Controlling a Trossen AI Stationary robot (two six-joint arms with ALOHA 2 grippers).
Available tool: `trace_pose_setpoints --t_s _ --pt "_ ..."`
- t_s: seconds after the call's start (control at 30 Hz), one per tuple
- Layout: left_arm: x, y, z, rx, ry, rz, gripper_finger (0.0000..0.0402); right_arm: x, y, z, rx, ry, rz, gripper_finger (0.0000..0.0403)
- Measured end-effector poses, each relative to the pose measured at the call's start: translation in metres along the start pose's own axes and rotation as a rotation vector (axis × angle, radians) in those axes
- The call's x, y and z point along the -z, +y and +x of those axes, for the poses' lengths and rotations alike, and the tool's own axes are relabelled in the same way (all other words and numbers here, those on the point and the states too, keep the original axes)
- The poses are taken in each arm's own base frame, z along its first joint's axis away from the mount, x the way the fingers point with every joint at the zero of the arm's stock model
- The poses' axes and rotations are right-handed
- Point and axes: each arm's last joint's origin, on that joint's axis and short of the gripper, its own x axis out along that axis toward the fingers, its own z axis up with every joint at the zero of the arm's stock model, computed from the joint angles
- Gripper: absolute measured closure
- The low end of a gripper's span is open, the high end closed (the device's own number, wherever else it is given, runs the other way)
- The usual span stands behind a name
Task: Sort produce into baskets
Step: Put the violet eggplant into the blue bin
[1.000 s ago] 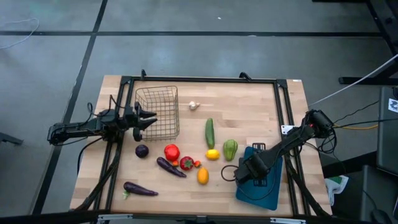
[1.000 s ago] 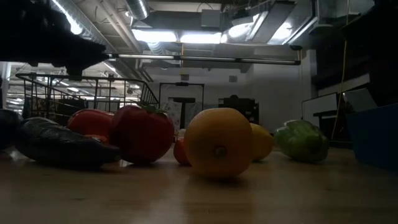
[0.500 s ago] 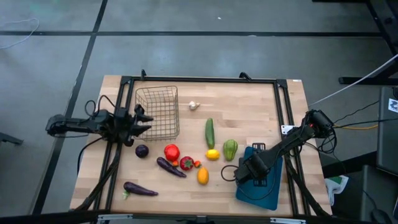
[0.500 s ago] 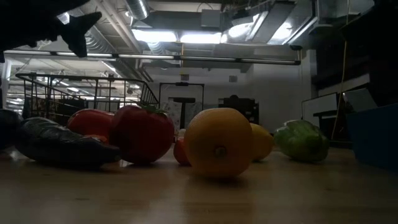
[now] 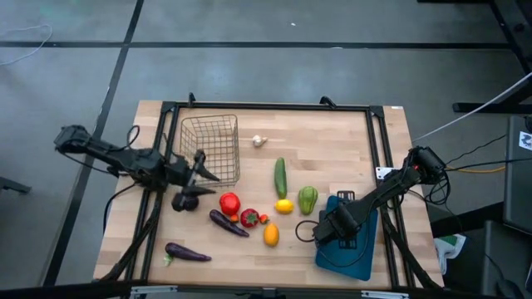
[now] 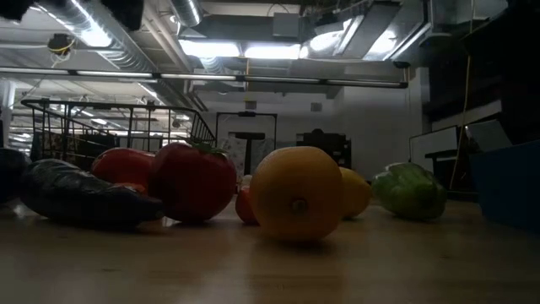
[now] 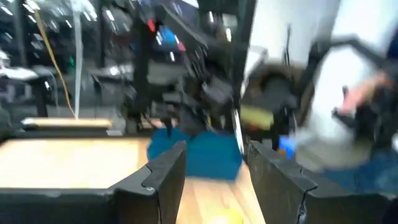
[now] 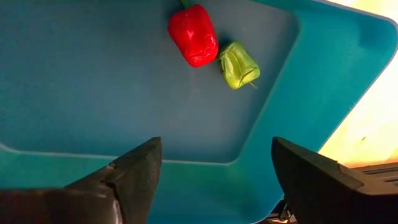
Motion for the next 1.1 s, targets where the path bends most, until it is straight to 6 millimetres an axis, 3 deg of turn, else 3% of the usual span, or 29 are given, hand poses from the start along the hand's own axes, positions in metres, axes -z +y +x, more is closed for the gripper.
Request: trace_pose_setpoints --t_s 0.2,0.5,0.77,1.1 --pt "-0.009 -0.021 0.046 0.030 0.270 0.098 0.0233 0.000 0.000 0.000 0.000 0.000 0.000 0.0104" --pt "0.021 -0.052 0.098 0.093 0.604 0.184 0.0233 0.000 0.000 0.000 -0.006 0.008 0.002 0.0104" --pt "0.058 -0.069 0.107 0.096 0.825 0.165 0.0233 -0.002 0.002 -0.009 -0.014 -0.031 -0.003 0.0104" --pt "0.091 -0.069 0.104 0.057 1.044 0.192 0.0233 -0.007 0.007 -0.035 -0.036 -0.142 -0.009 0.0104"
